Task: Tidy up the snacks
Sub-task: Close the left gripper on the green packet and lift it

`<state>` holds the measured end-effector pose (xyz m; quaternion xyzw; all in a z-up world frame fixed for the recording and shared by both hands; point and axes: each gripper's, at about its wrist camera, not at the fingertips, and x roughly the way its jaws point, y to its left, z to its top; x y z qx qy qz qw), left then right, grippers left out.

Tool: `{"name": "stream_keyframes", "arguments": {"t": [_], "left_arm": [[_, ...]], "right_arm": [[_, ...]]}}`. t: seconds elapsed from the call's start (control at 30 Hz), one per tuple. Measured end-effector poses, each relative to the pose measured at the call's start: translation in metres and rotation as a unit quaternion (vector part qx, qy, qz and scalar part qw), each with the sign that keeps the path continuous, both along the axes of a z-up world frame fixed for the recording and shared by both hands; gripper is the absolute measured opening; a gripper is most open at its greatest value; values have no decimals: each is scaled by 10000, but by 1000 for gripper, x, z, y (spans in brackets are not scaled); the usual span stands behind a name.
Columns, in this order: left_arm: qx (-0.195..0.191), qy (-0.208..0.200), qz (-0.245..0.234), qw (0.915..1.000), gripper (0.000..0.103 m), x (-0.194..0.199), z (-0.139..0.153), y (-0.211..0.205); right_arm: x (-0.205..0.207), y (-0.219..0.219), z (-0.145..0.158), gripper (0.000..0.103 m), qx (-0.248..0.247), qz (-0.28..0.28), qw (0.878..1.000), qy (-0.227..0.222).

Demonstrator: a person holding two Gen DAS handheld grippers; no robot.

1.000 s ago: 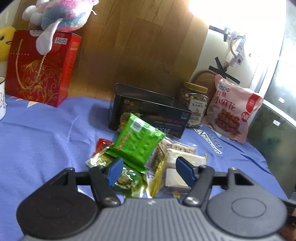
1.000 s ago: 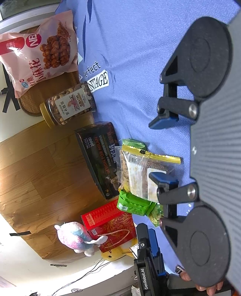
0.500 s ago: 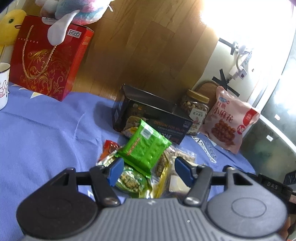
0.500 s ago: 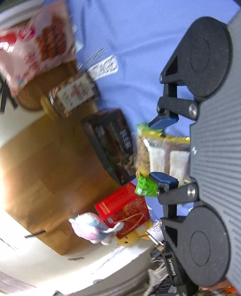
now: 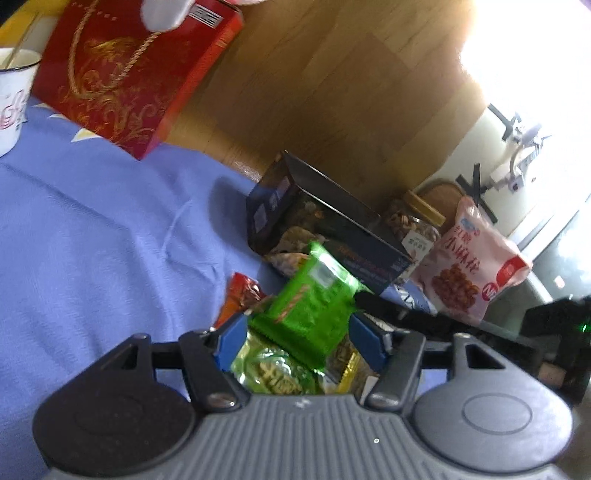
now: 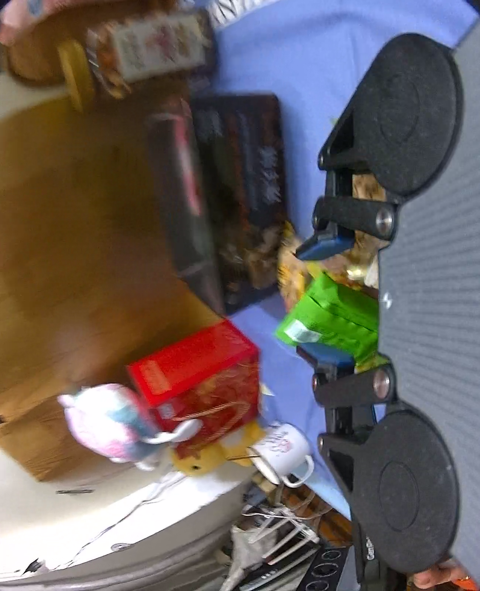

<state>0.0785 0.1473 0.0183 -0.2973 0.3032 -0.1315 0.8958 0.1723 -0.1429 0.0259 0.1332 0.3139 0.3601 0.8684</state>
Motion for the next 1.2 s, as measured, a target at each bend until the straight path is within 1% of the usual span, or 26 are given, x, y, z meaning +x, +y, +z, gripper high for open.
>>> {"name": "stream_keyframes", "arguments": {"t": [0.03,0.07,0.13,0.2,0.27,0.33,0.37,0.4,0.43,0.47,0.57,0.6,0.7,0.77,0.87,0.93,1.0,1.1,1.13,1.2], "left_arm": [[-73,-23,38,10000,62,-2,1,6],[-162,-42,90,9998,62,-5,1,12],[-338,-51,200,9992,62,-12,0,26],[-423,-20,315,9986,62,-20,-1,38],[-466,-23,418,9980,62,-29,0,47],[-451,-46,481,9978,62,-39,2,53],[-419,-46,504,9978,62,-44,3,54],[-388,-34,515,9979,62,-48,3,56],[-362,-9,520,9980,62,-52,2,57],[-356,12,517,9980,62,-55,2,58],[-408,47,503,9979,62,-62,0,63],[-432,39,503,9978,64,-63,1,65],[-445,-38,547,9975,64,-64,3,70],[-486,-39,523,9974,64,-62,3,71],[-494,47,366,9981,64,-56,-2,65],[-480,163,222,9985,62,-49,-8,59],[-551,331,67,9979,61,-42,-16,54],[-658,494,-88,9966,61,-36,-30,47],[-775,507,-96,9957,61,-35,-34,47],[-819,506,-90,9953,58,-34,-34,47]], "right_arm": [[-1,5,-3,19,-29,123,9999,69],[-7,8,-3,19,-9,277,9996,34],[-29,14,1,18,-63,560,9982,-211],[-53,24,4,17,-179,842,9952,-461],[-73,36,4,19,-237,1191,9909,-582],[-93,45,1,25,-400,1543,9849,-671],[-98,50,-1,30,-478,1690,9820,-690],[-105,53,-3,40,-535,1810,9793,-727],[-111,55,-4,45,-575,1870,9776,-779],[-116,55,-5,46,-582,1902,9766,-822],[-117,52,-7,46,-558,1877,9774,-798],[-115,52,-7,46,-579,1822,9782,-806],[-107,51,-7,46,-688,1521,9826,-808],[-106,49,-4,46,-668,1361,9844,-889],[-99,49,-6,54,-782,1025,9865,-1014],[-89,50,-11,55,-839,892,9884,-904],[-77,51,-17,55,-835,786,9911,-676],[-72,56,-23,54,-768,892,9918,-492],[-75,58,-23,49,-777,896,9916,-507],[-83,66,-22,38,-909,997,9883,-709]]}}
